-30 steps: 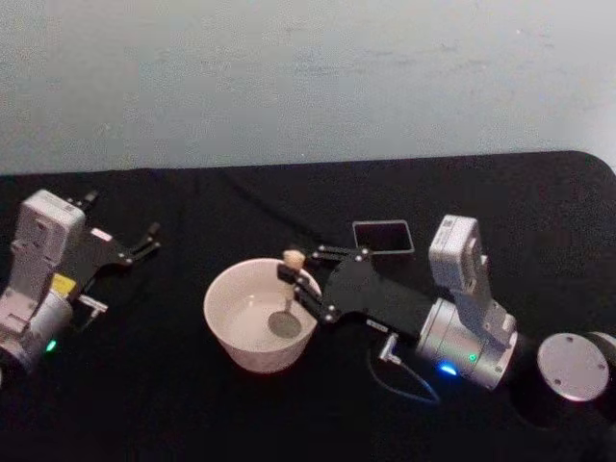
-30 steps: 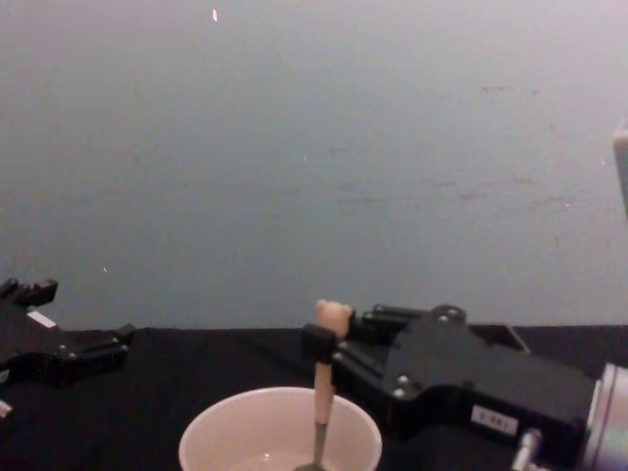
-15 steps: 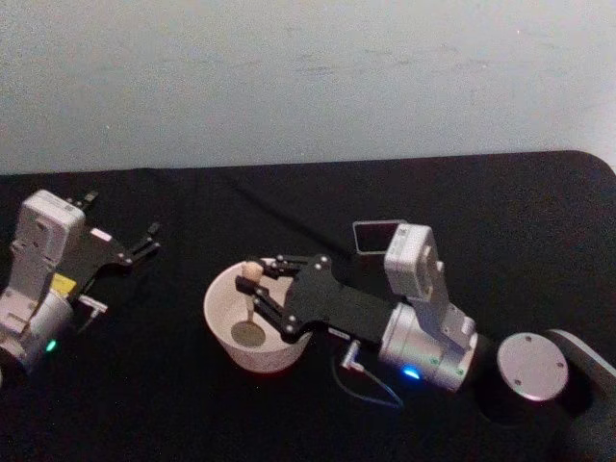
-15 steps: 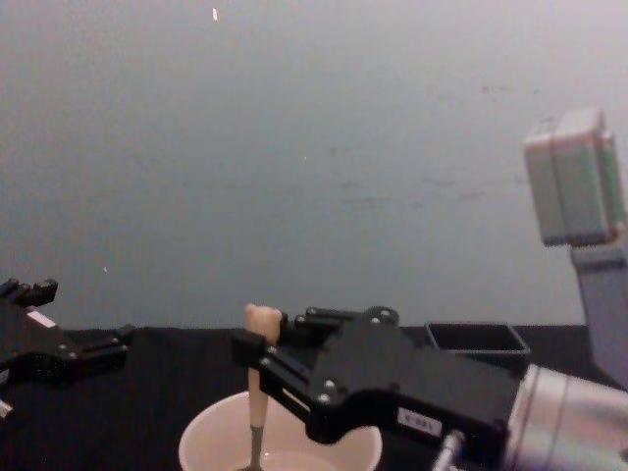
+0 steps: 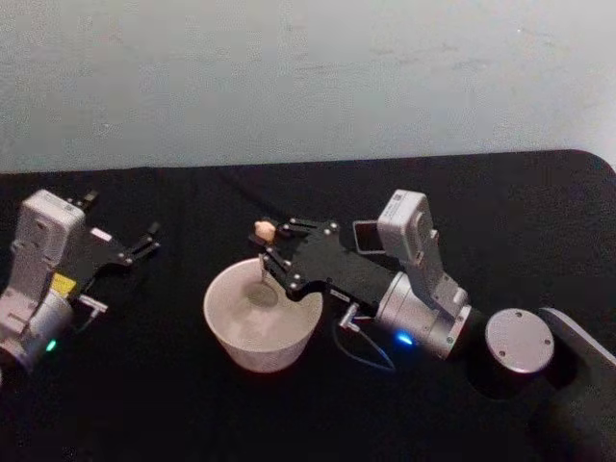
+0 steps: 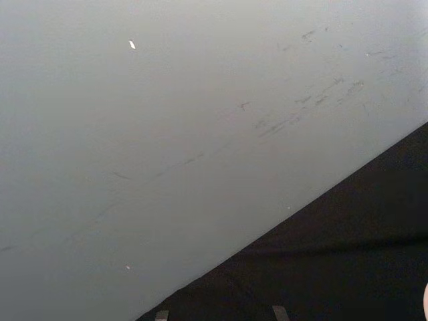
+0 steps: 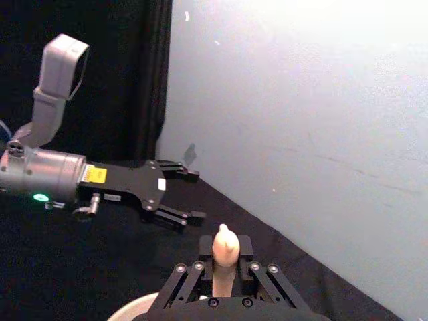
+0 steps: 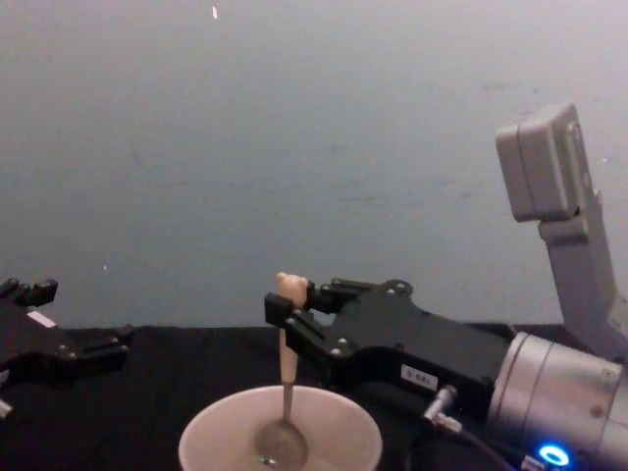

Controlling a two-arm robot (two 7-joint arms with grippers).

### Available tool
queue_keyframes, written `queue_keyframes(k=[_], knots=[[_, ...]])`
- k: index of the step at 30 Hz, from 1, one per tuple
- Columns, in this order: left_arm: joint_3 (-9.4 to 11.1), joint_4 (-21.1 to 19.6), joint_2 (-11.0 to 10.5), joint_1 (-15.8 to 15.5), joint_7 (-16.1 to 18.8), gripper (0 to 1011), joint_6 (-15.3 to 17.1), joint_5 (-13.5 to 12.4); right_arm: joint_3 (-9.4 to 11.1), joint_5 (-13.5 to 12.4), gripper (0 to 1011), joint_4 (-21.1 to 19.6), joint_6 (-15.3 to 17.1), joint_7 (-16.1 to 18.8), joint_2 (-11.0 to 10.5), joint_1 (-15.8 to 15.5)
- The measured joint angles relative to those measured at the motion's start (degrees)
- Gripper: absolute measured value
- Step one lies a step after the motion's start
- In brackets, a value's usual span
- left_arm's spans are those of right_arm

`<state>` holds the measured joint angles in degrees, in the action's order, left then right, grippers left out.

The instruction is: Pick up the stirring spoon with one hand, stir inside the cup, then place it back in its original position.

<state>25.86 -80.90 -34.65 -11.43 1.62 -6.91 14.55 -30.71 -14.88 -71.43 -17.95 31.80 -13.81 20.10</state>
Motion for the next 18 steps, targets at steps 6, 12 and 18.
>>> queue_keyframes(k=[6, 12, 18], knots=[[0.0, 0.0, 0.0, 0.0, 0.0, 1001, 0.0, 0.0, 0.45, 0.21, 213, 0.19, 0.0, -0.09, 0.05, 0.01], [0.0, 0.0, 0.0, 0.0, 0.0, 1002, 0.0, 0.0, 0.93, 0.42, 213, 0.06, 0.0, -0.16, -0.2, -0.35], [0.0, 0.0, 0.0, 0.0, 0.0, 1001, 0.0, 0.0, 1.93, 0.01, 213, -1.48, 0.4, -0.06, -1.53, -1.63]])
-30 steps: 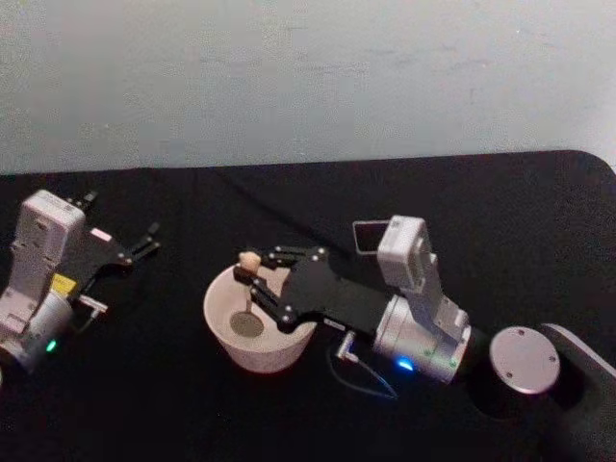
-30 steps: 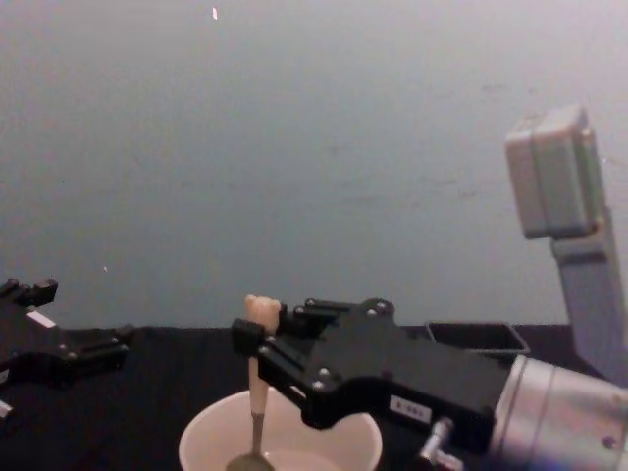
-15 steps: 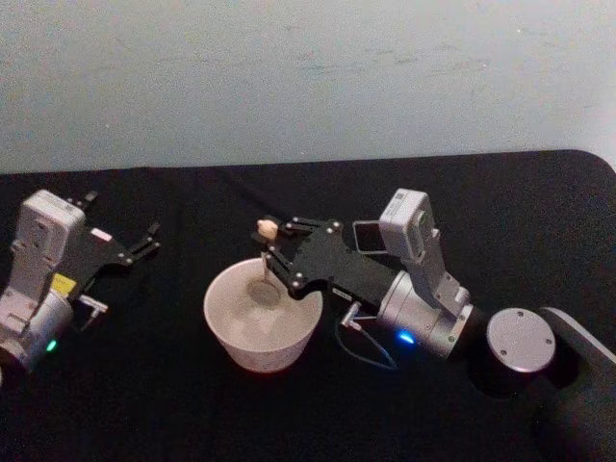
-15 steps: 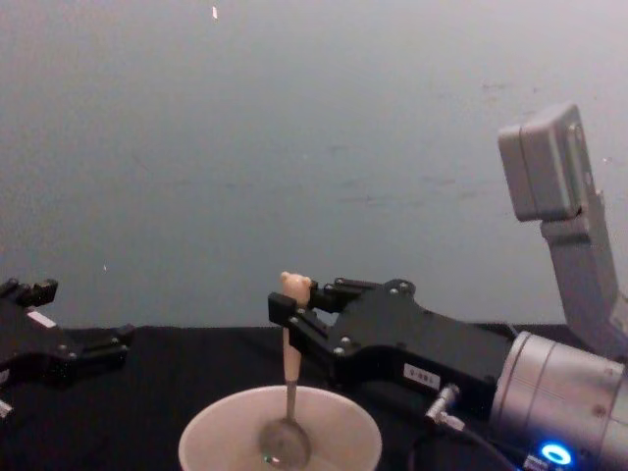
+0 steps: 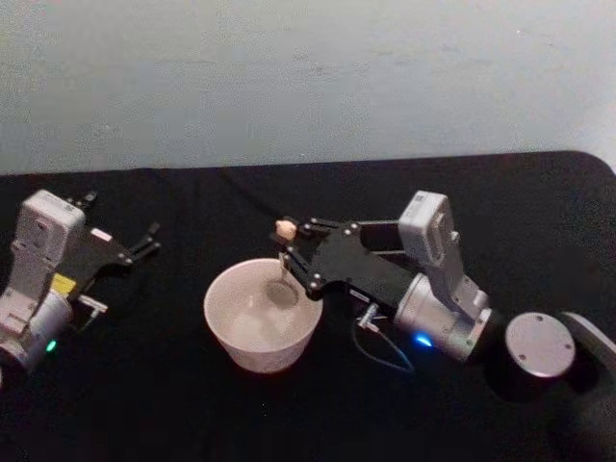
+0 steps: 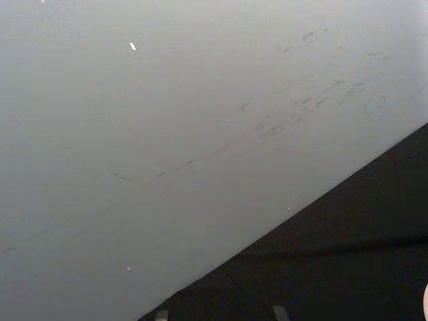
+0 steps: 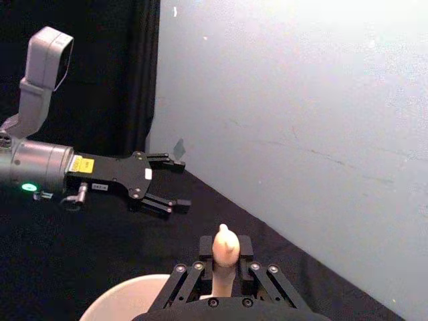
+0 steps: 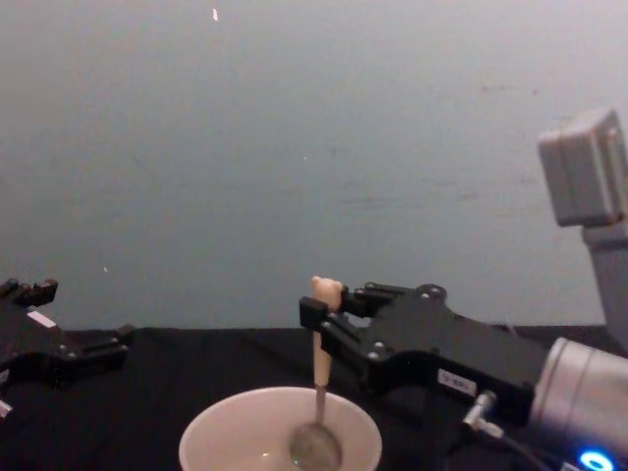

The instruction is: Pick up the stirring spoon with one hand, stir inside the cup, then place it back in its original position.

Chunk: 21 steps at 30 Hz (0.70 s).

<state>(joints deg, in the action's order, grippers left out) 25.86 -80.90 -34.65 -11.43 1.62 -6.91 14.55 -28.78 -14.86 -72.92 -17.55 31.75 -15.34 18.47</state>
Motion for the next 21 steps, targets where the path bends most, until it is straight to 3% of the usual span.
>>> queue_keyframes(k=[10, 15, 21], knots=[[0.0, 0.0, 0.0, 0.0, 0.0, 1001, 0.0, 0.0, 0.77, -2.9, 213, -5.42, 1.26, 2.32, -3.13, -3.65], [0.0, 0.0, 0.0, 0.0, 0.0, 1001, 0.0, 0.0, -0.25, -3.53, 213, -7.66, 1.79, 3.96, -4.6, -5.13], [0.0, 0.0, 0.0, 0.0, 0.0, 1001, 0.0, 0.0, -1.56, -4.02, 213, -9.02, 1.93, 4.83, -4.87, -5.65]])
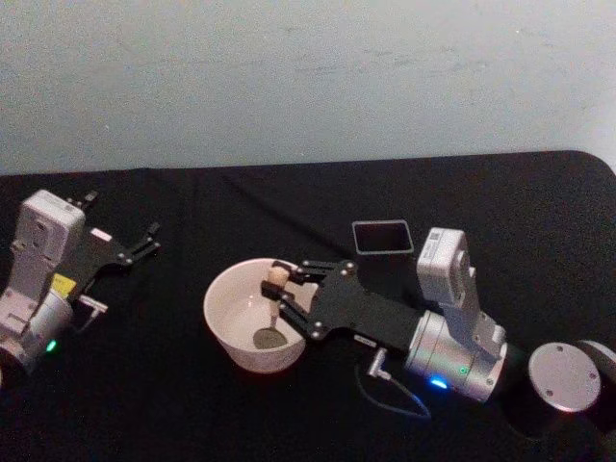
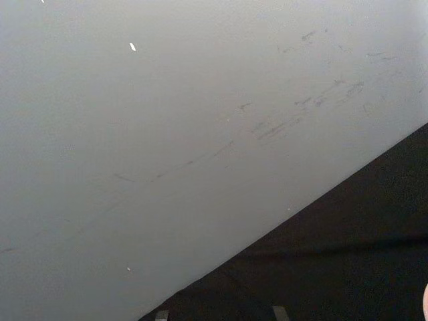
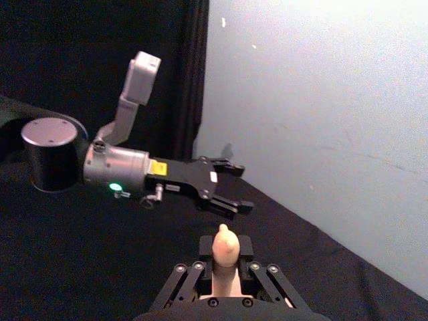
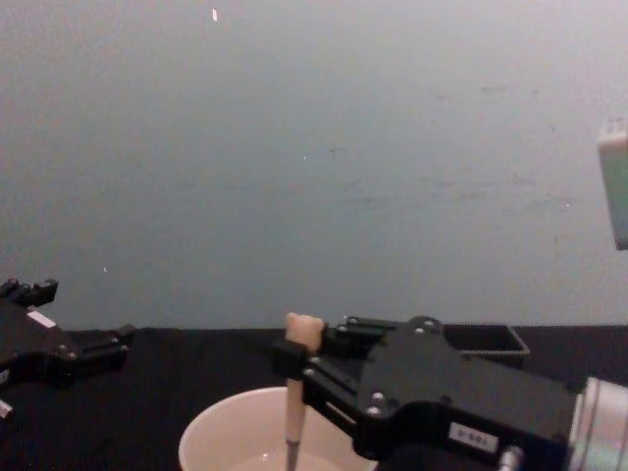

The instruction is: Pick up the stirring spoon with one hand, stir inside the cup, then place it back in its original position.

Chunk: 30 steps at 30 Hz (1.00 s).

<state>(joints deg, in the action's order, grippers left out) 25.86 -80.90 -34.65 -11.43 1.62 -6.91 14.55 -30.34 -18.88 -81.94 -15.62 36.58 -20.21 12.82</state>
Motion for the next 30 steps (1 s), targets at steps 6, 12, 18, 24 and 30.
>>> queue_keyframes(k=[6, 12, 18, 24, 30], knots=[[0.0, 0.0, 0.0, 0.0, 0.0, 1001, 0.0, 0.0, -1.15, 0.14, 212, 0.59, -0.06, -0.44, 1.44, 1.0], [0.0, 0.0, 0.0, 0.0, 0.0, 1001, 0.0, 0.0, -1.82, 1.46, 213, 3.68, -0.43, -2.18, 3.87, 3.27], [0.0, 0.0, 0.0, 0.0, 0.0, 1001, 0.0, 0.0, -1.43, 3.1, 213, 7.26, -0.92, -4.5, 5.87, 5.43], [0.0, 0.0, 0.0, 0.0, 0.0, 1001, 0.0, 0.0, -0.28, 3.95, 213, 9.24, -1.0, -5.84, 6.46, 6.36], [0.0, 0.0, 0.0, 0.0, 0.0, 1001, 0.0, 0.0, 0.33, 4.18, 213, 9.66, -0.96, -6.12, 6.53, 6.39]])
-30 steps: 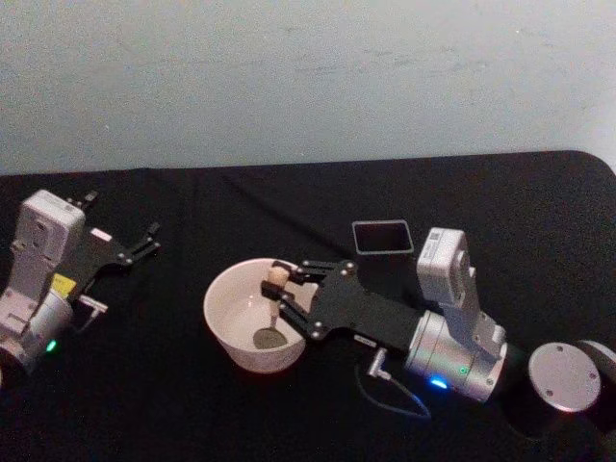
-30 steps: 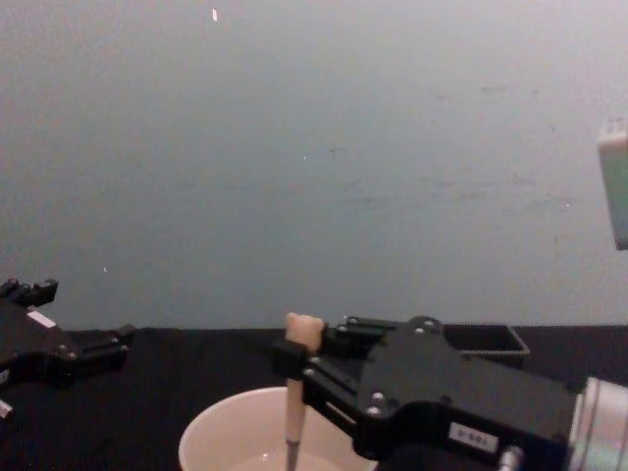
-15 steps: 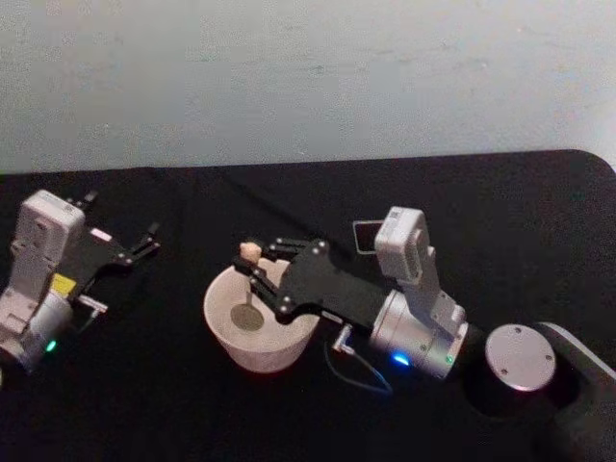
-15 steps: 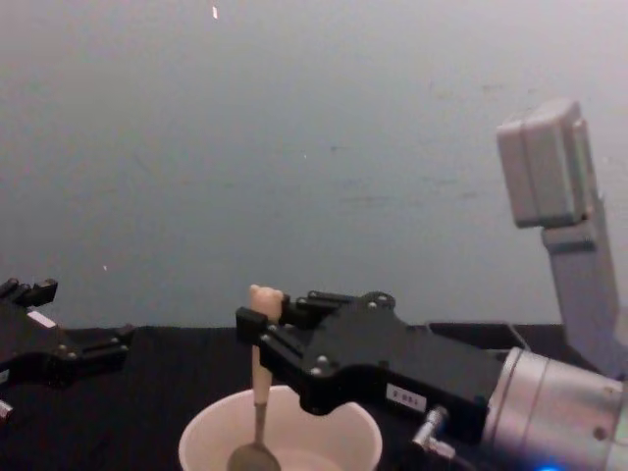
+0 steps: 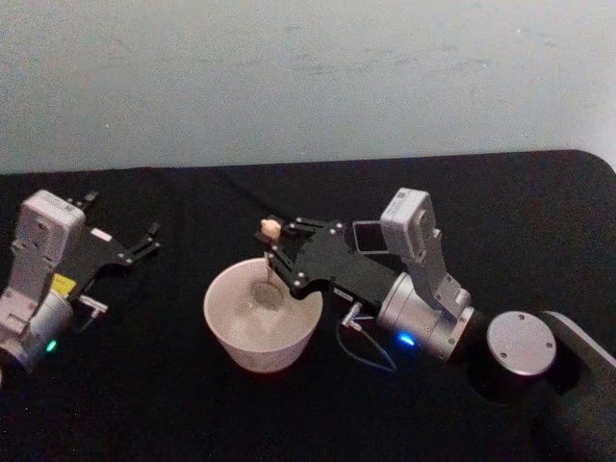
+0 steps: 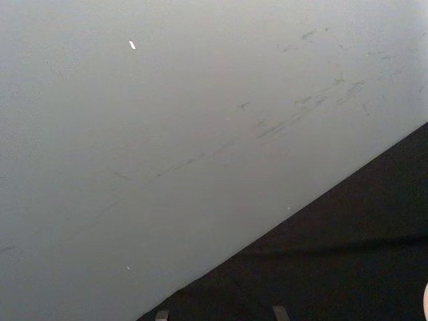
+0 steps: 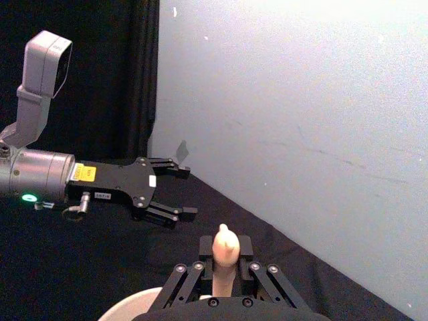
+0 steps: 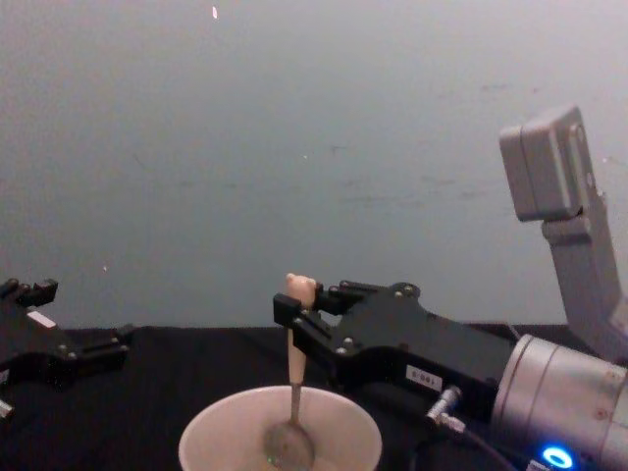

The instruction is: Pick up the stirring spoon with one hand, stir inside the cup, then place it back in its original position.

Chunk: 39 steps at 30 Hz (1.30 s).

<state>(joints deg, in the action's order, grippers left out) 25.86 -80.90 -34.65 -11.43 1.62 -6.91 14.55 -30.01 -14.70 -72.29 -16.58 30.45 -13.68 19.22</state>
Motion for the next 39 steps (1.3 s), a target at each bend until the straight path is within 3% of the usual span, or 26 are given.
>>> queue_keyframes(k=[22, 30, 39], knots=[[0.0, 0.0, 0.0, 0.0, 0.0, 1001, 0.0, 0.0, 0.84, -0.2, 213, -1.73, 0.49, 0.82, -0.13, -0.85], [0.0, 0.0, 0.0, 0.0, 0.0, 1001, 0.0, 0.0, 2.22, -2.6, 213, -7.37, 1.06, 1.52, -1.75, -1.67], [0.0, 0.0, 0.0, 0.0, 0.0, 1001, 0.0, 0.0, 5.93, -6.51, 212, -14.42, 1.25, 0.68, -3.84, -2.18]])
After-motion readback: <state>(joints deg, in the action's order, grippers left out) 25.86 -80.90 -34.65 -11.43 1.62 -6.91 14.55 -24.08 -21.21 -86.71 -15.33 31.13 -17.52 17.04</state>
